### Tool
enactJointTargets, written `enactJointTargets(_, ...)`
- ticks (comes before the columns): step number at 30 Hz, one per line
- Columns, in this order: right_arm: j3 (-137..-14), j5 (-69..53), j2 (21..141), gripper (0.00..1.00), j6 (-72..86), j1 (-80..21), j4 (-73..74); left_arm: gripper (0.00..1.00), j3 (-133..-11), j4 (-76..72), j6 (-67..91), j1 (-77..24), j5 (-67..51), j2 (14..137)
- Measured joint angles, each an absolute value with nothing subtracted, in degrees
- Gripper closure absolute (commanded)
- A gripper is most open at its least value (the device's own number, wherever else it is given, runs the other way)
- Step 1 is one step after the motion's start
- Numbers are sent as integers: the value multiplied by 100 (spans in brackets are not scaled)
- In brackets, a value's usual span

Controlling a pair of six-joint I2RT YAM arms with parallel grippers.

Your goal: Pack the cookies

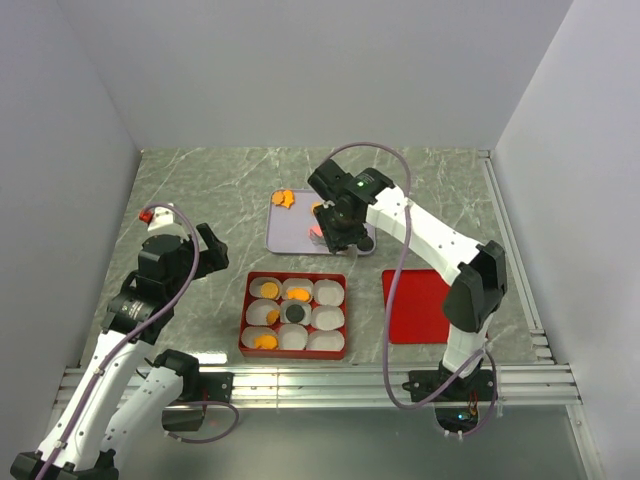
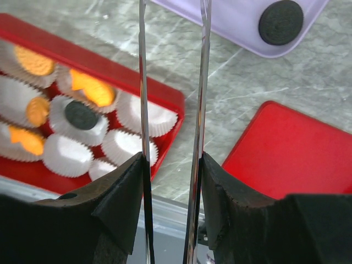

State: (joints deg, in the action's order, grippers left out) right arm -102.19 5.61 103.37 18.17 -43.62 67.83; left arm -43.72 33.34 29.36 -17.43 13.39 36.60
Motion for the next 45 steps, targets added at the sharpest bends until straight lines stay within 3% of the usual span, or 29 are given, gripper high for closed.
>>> enactJointTargets(31,-10897,550,11469,49,1664,-4292,6744,1,-4372,3319,2915,-1743,1190,3787)
enactJointTargets(40,-10897,467,11472,64,1662,-4285,6737,1,-4372,3319,2915,-1743,1190,3787)
enactJointTargets(45,-10960,456,11544,66,1684,-4285,6794,1,-4372,3319,2915,-1743,1190,3776)
